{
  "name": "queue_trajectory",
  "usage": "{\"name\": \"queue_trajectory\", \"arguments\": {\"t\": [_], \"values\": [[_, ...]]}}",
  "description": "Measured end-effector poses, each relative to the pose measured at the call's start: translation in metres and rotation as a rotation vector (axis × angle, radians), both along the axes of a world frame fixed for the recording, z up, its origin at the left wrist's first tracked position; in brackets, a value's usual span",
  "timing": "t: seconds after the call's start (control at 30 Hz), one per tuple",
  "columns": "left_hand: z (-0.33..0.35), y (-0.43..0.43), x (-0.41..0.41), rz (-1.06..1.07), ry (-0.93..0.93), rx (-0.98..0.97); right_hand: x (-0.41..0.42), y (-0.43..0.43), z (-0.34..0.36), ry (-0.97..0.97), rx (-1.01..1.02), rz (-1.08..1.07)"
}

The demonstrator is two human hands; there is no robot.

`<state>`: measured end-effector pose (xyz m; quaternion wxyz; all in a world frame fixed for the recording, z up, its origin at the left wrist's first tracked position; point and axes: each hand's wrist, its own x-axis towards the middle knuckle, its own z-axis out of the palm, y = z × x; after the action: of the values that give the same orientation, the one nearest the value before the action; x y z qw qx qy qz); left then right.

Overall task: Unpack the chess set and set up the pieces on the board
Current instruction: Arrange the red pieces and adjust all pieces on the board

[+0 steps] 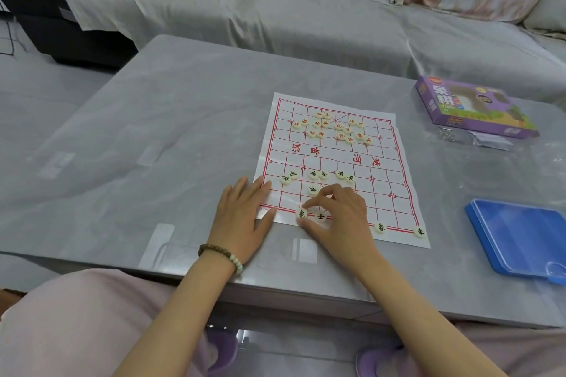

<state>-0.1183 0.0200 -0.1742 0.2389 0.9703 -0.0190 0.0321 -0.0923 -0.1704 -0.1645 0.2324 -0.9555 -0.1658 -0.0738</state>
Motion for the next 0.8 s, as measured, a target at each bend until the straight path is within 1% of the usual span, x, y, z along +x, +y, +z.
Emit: {"name": "queue_trajectory", "arguments": {"t": [0.1,0.47,0.63,0.7,0.8], "values": [[-0.001,-0.002,0.000,-0.011,0.026,0.061,0.000,-0.003,0.000,-0.014,0.003,-0.001],[-0.003,-0.003,0.001,0.006,0.028,0.087,0.003,0.001,0.001,-0.024,-0.004,0.021],[-0.003,-0.003,0.000,0.006,0.024,0.062,0.020,0.001,0.011,-0.044,0.075,-0.034],[-0.004,-0.002,0.000,0.006,0.028,0.060,0.036,0.003,0.019,-0.018,0.037,-0.046],[-0.003,-0.002,0.000,0.007,0.031,0.052,0.060,0.012,0.029,0.055,-0.114,0.026]]}}
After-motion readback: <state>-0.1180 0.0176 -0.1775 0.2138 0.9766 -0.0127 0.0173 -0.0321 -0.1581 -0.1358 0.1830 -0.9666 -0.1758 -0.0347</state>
